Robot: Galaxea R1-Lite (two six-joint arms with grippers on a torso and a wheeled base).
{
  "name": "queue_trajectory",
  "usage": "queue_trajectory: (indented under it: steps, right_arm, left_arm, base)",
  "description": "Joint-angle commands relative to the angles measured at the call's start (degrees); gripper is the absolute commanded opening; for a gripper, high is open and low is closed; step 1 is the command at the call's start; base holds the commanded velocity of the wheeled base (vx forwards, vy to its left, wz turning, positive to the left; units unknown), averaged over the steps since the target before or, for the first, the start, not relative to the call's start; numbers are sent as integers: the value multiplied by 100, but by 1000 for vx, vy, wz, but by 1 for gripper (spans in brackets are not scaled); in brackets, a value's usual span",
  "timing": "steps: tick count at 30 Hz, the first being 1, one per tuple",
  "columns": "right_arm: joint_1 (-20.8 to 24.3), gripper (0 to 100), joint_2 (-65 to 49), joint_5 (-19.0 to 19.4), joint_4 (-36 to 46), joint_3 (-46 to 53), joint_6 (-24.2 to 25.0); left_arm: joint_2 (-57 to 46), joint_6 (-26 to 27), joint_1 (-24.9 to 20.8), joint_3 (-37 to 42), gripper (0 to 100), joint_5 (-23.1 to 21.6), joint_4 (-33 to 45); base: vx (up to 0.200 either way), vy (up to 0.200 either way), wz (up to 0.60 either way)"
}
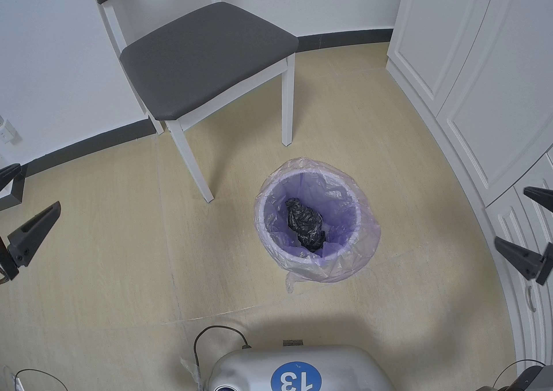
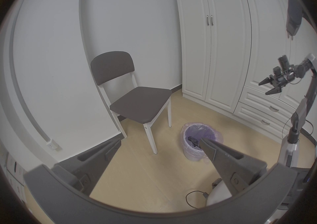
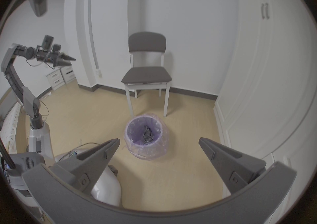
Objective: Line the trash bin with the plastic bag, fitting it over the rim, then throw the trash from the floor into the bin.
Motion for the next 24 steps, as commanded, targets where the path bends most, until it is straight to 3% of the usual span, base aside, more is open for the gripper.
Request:
queue_trajectory:
  steps: [1,7,24]
  right_arm:
    - [-246,100,8191,159,-1652,-2939,-1719]
    - [-405,100,8551,362,-246,-4082,-2212]
    - [-493,100,9483,397,572,-5576,-2255]
  left_arm:
    - [730,243,497,20,100,69,-375]
    - [915,181,796,161,100,7,-384]
    - [1680,137,901,539,100,-1,-1606]
  base:
    - [0,0,0]
    - [0,0,0]
    - [0,0,0]
